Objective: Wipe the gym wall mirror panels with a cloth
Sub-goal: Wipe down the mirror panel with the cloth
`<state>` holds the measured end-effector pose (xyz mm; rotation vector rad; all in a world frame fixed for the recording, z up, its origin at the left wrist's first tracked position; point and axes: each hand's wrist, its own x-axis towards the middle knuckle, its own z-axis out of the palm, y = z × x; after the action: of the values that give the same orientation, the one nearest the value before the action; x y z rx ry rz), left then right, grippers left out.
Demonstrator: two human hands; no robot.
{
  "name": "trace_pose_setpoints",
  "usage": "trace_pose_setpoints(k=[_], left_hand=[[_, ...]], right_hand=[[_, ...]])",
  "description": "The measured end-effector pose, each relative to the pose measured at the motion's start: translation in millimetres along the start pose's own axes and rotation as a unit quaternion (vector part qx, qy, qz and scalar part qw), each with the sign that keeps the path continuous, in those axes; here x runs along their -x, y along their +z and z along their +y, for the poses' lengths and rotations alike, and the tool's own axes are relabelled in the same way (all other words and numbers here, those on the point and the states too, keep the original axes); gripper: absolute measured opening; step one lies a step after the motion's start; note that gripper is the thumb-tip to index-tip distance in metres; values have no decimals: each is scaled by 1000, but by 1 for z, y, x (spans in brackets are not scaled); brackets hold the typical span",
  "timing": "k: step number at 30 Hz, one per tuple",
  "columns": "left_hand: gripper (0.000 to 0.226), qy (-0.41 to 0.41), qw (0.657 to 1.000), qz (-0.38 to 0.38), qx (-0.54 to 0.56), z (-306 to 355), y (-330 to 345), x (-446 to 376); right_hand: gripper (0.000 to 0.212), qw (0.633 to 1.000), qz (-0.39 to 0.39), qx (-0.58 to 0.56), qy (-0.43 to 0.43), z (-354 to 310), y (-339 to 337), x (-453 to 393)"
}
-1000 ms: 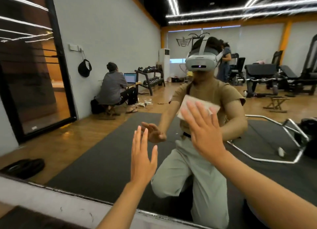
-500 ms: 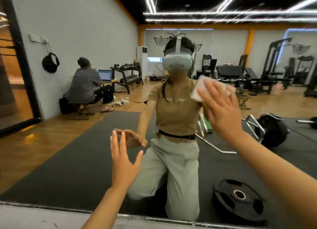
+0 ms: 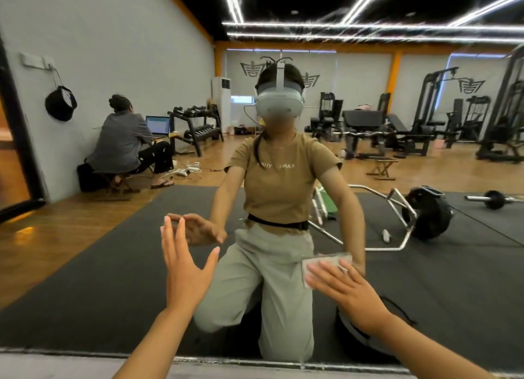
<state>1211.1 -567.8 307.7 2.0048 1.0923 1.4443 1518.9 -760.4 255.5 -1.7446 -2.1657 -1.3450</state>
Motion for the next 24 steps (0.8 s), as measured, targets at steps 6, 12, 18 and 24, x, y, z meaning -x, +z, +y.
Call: trace_pose_setpoints(k=[6, 12, 18, 24], left_hand=[[94, -13, 1000, 4, 7, 5, 1, 1], [94, -19, 1000, 12, 7, 8, 4, 1], [96, -16, 1000, 6, -3, 5, 3, 1], [95, -15, 1000, 2, -7, 7, 1, 0]], right_hand=[[79, 994, 95, -32, 46, 56, -47, -50], [50, 803, 357, -120, 462, 138, -118, -124], [52, 814, 332, -133, 458, 59, -54, -116], [85, 991, 82, -65, 83, -11, 4, -26]])
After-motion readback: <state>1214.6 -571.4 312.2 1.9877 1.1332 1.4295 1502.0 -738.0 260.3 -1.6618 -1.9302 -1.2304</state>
